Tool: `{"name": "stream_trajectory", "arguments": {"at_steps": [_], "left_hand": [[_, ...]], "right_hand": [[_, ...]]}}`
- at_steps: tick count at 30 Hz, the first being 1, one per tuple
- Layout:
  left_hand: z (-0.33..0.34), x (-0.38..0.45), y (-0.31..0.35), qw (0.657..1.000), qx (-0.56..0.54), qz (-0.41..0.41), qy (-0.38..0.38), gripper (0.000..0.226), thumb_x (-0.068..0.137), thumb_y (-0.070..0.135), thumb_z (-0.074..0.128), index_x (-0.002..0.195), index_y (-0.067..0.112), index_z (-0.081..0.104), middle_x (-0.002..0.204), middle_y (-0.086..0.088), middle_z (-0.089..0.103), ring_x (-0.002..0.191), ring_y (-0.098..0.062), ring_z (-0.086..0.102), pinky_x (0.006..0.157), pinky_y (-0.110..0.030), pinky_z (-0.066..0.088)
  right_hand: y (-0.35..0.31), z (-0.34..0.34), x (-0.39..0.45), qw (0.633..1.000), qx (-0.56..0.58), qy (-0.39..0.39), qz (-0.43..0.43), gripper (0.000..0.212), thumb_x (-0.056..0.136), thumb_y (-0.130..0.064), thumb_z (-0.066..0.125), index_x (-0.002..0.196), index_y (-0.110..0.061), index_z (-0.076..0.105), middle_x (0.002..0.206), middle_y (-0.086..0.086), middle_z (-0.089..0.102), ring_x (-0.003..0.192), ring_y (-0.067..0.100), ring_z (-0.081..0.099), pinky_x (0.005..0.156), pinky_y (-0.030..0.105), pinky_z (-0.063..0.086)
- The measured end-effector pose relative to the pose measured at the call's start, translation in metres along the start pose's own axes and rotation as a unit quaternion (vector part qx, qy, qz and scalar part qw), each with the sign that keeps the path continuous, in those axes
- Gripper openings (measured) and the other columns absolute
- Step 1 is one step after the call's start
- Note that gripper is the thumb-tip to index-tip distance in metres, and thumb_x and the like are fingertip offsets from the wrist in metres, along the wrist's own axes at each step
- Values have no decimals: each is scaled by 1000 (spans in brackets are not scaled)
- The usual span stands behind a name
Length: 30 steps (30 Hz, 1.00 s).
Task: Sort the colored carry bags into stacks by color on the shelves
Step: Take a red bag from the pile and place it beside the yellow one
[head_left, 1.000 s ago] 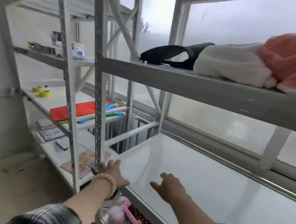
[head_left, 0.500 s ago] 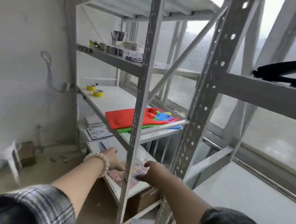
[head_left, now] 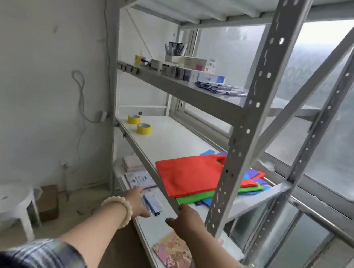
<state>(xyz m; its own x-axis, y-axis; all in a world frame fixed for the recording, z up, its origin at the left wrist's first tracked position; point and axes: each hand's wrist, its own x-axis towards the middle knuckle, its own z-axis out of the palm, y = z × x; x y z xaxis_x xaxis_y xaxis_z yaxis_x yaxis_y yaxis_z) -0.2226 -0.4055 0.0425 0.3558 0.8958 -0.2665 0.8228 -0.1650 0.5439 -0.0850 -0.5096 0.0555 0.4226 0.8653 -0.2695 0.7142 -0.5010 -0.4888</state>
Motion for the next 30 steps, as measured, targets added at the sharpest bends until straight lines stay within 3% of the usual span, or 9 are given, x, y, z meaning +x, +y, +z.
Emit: {"name": "stream_trajectory", "arguments": {"at_steps": [3, 7, 10, 15, 23, 27, 30], "left_hand": [[-23, 48, 1, 1000, 15, 26, 3, 90, 72, 33, 75, 145, 17, 26, 145, -4, 42, 131, -23, 44, 109, -34, 38], [-40, 112, 10, 996, 29, 79, -27, 84, 78, 32, 71, 145, 15, 24, 148, -5, 39, 134, -22, 40, 110, -30, 35], [-39, 151, 16, 993, 27, 97, -67, 82, 79, 30, 70, 146, 16, 24, 147, -5, 39, 134, -21, 41, 110, -30, 35], [-28, 222, 31, 986, 52, 118, -104, 87, 78, 33, 72, 146, 12, 24, 148, -7, 37, 134, -21, 40, 111, -30, 35], [-21, 314, 40, 986, 53, 99, -119, 84, 78, 37, 71, 145, 10, 27, 146, -7, 40, 133, -23, 41, 111, -30, 35], [-20, 353, 34, 985, 72, 97, -124, 79, 72, 47, 71, 137, 13, 40, 134, -6, 51, 123, -25, 51, 105, -34, 41], [-20, 380, 34, 981, 123, 97, -113, 84, 72, 57, 66, 138, 14, 35, 139, -9, 44, 128, -27, 44, 106, -33, 38]], "right_hand": [[-15, 0, 37, 1000, 9, 13, 26, 57, 89, -38, 59, 136, -12, 41, 135, 10, 53, 125, 26, 50, 94, 27, 43], [-28, 2, 72, 996, 29, 39, 74, 52, 89, -36, 58, 134, -13, 46, 136, 9, 53, 126, 26, 50, 95, 28, 42], [-31, -3, 100, 993, 44, 56, 96, 45, 89, -35, 52, 131, -18, 50, 135, 8, 55, 124, 27, 51, 95, 29, 42], [-19, -2, 156, 979, 85, 83, 168, 47, 86, -34, 59, 128, -14, 52, 130, 8, 59, 120, 26, 55, 91, 29, 45], [11, -13, 241, 943, 132, 106, 285, 57, 91, -38, 56, 134, -5, 41, 138, 11, 51, 129, 25, 48, 99, 25, 40], [29, -28, 269, 915, 151, 157, 339, 56, 92, -38, 56, 134, -3, 42, 138, 12, 51, 129, 25, 48, 99, 26, 40], [44, -41, 285, 884, 182, 206, 377, 53, 91, -37, 57, 129, -2, 47, 134, 14, 54, 126, 29, 51, 98, 30, 42]]}}
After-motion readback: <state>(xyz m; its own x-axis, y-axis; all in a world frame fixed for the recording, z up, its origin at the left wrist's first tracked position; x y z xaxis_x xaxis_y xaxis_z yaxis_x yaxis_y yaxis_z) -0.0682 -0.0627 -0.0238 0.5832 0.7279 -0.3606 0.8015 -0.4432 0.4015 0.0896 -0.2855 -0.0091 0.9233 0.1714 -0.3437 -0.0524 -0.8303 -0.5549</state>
